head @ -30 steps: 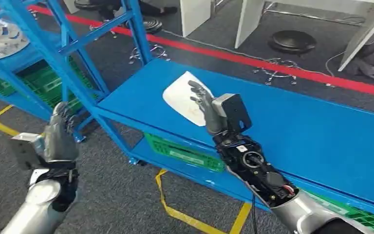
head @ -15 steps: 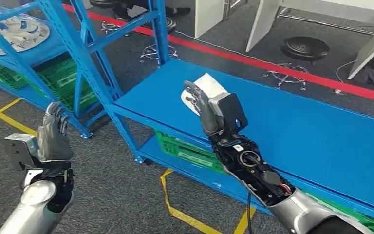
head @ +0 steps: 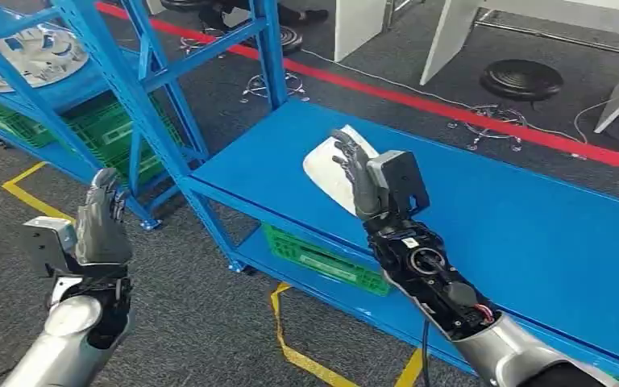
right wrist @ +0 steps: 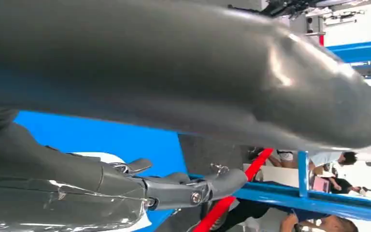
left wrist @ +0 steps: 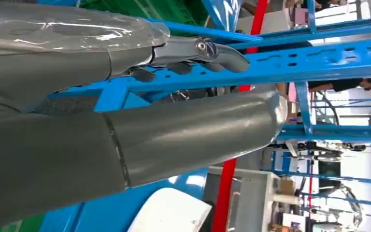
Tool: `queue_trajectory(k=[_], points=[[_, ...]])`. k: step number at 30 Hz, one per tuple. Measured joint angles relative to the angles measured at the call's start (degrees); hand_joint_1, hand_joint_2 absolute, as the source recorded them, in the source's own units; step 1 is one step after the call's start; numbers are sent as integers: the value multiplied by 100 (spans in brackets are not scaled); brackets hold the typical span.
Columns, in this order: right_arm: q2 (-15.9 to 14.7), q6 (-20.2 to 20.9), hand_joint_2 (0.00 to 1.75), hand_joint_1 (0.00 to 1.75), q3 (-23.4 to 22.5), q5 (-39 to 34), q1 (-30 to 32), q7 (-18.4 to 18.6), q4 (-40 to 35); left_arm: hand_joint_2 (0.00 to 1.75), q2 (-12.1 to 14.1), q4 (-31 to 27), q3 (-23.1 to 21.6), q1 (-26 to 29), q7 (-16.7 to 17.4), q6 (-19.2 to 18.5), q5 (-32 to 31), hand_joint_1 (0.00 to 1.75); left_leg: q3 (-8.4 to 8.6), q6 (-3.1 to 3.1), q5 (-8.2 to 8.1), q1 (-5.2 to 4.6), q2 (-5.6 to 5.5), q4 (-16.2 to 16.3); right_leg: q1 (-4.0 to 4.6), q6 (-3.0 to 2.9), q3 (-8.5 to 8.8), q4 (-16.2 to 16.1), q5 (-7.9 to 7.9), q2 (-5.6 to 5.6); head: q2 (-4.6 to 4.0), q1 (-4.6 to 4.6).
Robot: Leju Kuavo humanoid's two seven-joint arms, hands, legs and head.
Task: Take the parts from the cabinet and place them on the table.
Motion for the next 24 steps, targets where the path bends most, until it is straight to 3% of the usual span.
queue_trajectory(k=[7,14,24], points=[[0,7,0,0,-72,35,0,-13,7,0,4,-2,0,-1,0,-13,-9,0,15,-66,21,15,-1,-49,18,-69,-3,0,-5,-3,0,-74],[-2,-11,0,0,-140,94,-1,-17,44,0,4,-2,0,0,0,-28,-9,0,15,-101,25,17,-2,-49,20,-76,-1,0,0,-6,0,-83],[-77,-129,0,0,-369,227,-2,37,136,0,20,-4,0,3,0,-18,-33,0,13,-101,23,14,-4,-45,7,-75,1,-3,1,-9,0,-81]])
